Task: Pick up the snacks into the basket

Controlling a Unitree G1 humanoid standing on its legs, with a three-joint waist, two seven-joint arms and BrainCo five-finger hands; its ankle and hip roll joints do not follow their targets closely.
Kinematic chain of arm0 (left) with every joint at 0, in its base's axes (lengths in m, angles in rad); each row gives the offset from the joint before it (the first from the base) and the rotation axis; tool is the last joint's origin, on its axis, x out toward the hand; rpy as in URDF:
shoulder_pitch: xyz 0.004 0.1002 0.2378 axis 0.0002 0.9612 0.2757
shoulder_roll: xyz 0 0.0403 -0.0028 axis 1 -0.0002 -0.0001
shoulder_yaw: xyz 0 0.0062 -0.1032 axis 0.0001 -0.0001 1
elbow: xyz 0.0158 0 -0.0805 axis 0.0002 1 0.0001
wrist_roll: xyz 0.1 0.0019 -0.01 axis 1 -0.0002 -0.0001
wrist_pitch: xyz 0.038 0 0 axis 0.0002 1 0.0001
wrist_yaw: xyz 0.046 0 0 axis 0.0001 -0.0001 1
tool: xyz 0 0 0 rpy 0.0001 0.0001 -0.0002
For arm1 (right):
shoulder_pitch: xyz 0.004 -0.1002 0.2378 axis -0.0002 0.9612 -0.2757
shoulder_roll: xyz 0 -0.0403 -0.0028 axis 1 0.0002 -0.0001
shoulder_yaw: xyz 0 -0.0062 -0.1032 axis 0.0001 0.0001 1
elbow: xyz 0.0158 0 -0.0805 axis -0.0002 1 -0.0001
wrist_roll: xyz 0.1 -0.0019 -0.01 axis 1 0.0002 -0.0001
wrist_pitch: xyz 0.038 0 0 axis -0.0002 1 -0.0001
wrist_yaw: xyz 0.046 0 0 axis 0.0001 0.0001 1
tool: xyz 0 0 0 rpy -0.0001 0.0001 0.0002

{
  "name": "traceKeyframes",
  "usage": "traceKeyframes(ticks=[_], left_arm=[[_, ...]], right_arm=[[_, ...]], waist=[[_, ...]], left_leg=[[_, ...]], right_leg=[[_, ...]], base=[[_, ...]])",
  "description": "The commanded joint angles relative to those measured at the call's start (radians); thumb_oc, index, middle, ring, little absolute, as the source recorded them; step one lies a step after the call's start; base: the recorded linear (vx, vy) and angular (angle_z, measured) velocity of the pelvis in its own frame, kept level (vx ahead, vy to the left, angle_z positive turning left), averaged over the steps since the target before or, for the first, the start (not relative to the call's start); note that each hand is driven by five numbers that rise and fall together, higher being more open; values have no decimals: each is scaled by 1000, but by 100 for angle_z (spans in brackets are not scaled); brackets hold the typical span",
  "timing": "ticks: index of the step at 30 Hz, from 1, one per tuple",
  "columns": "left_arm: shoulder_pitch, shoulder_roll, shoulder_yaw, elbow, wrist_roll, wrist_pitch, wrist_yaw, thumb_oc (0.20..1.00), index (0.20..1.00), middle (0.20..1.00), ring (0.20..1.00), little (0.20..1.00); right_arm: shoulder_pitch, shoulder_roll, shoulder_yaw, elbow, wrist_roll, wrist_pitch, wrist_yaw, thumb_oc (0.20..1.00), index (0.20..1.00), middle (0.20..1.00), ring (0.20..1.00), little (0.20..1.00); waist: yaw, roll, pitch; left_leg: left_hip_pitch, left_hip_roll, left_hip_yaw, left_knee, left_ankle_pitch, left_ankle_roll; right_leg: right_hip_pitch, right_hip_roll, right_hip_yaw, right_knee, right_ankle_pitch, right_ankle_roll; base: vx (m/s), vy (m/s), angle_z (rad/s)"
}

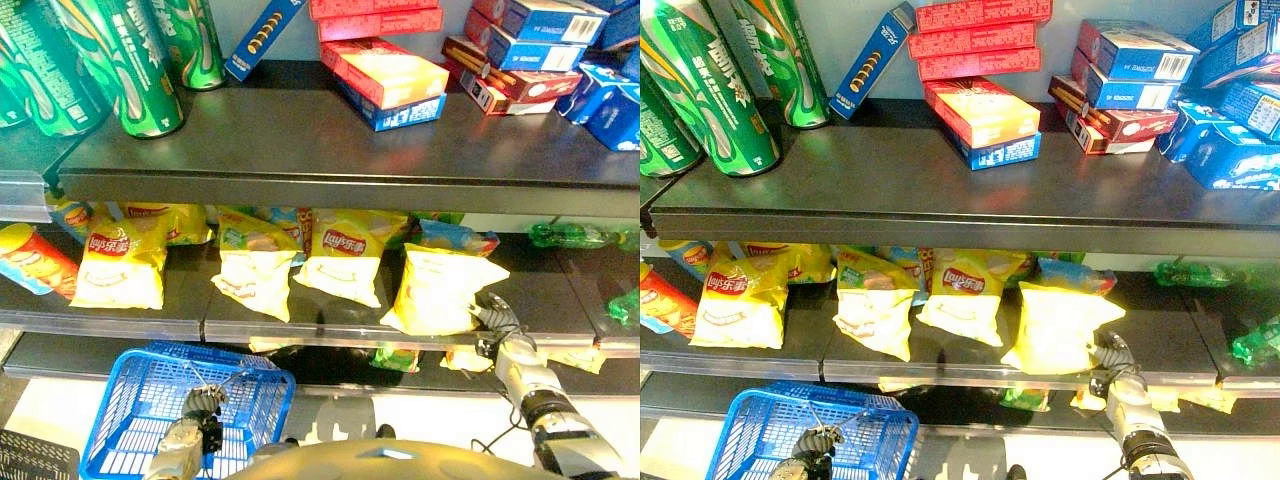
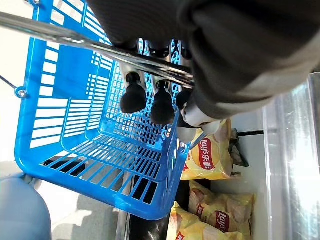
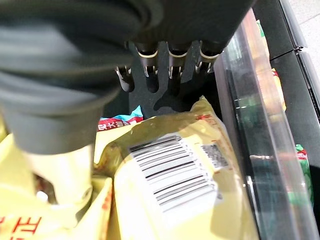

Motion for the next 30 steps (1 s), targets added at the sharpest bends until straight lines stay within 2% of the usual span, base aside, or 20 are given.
traceKeyframes(ticks=[1,13,30], left_arm=[[-51,19,-42,-84,-44,-25,-8,200,200,200,200,200],[-36,27,-48,-109,-63,-31,-56,200,200,200,200,200],[-40,34,-55,-142,-72,-33,-82,200,200,200,200,200]], right_arm=[[-107,-8,52,64,35,-5,10,1000,1000,1000,1000,1000],[-111,-60,117,-34,147,3,180,1000,1000,1000,1000,1000],[-104,-139,166,-192,193,11,287,1000,1000,1000,1000,1000]], waist=[[36,-32,-9],[47,-43,-2],[46,-54,-6]], left_leg=[[-53,-15,34,6,2,12],[-53,-15,36,6,5,10],[-50,-14,36,6,4,9]], right_leg=[[27,-53,89,6,-73,89],[28,-51,85,6,-71,88],[31,-53,84,6,-70,89]], base=[[0,0,0],[0,0,0],[0,0,0]])
